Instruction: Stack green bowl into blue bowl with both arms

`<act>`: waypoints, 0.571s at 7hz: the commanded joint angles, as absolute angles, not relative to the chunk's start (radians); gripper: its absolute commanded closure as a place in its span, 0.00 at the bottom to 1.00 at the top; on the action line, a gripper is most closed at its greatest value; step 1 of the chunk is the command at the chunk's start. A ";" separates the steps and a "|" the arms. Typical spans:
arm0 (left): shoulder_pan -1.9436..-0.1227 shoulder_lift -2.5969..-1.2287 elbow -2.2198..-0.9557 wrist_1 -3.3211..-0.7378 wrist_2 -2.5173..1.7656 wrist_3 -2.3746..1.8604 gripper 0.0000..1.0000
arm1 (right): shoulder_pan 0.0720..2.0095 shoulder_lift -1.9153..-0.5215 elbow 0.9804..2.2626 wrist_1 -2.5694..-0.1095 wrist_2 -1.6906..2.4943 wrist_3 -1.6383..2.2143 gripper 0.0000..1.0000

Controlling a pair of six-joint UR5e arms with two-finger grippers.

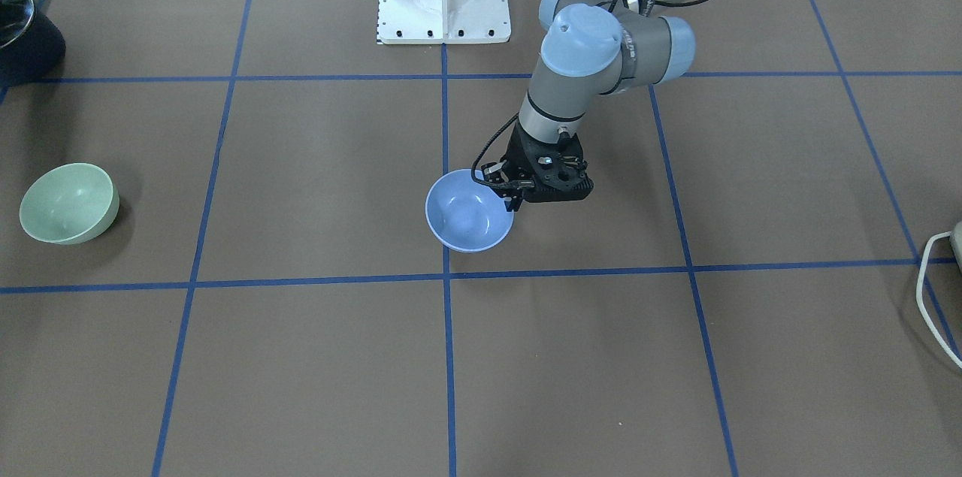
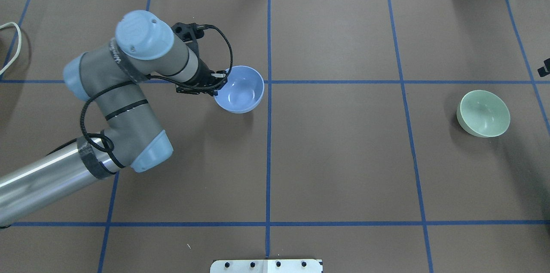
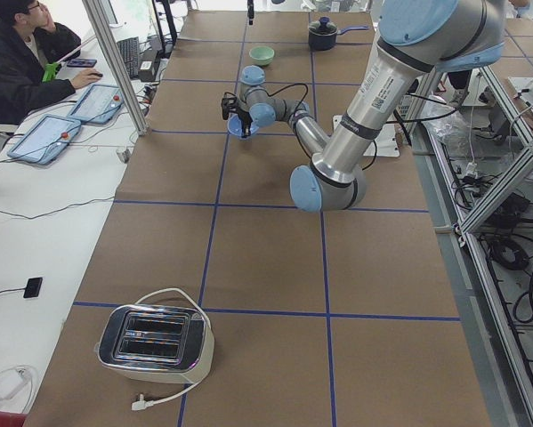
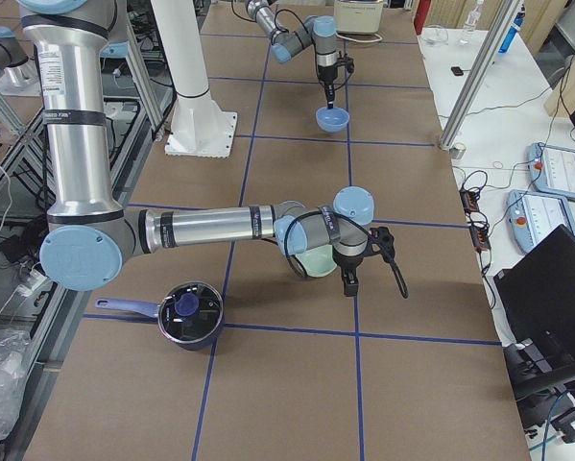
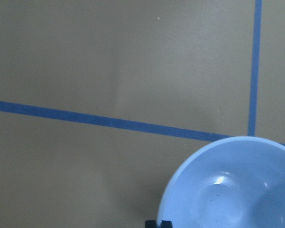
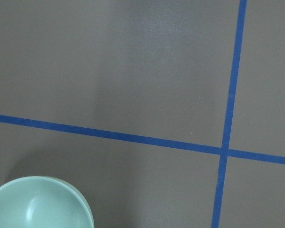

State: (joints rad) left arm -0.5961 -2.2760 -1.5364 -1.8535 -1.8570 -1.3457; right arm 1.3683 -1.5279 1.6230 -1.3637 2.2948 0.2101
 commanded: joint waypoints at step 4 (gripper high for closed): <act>-0.538 -2.292 -1.523 -1.848 -1.761 -1.321 0.79 | 1.370 -1.528 1.621 -1.364 2.295 0.210 0.00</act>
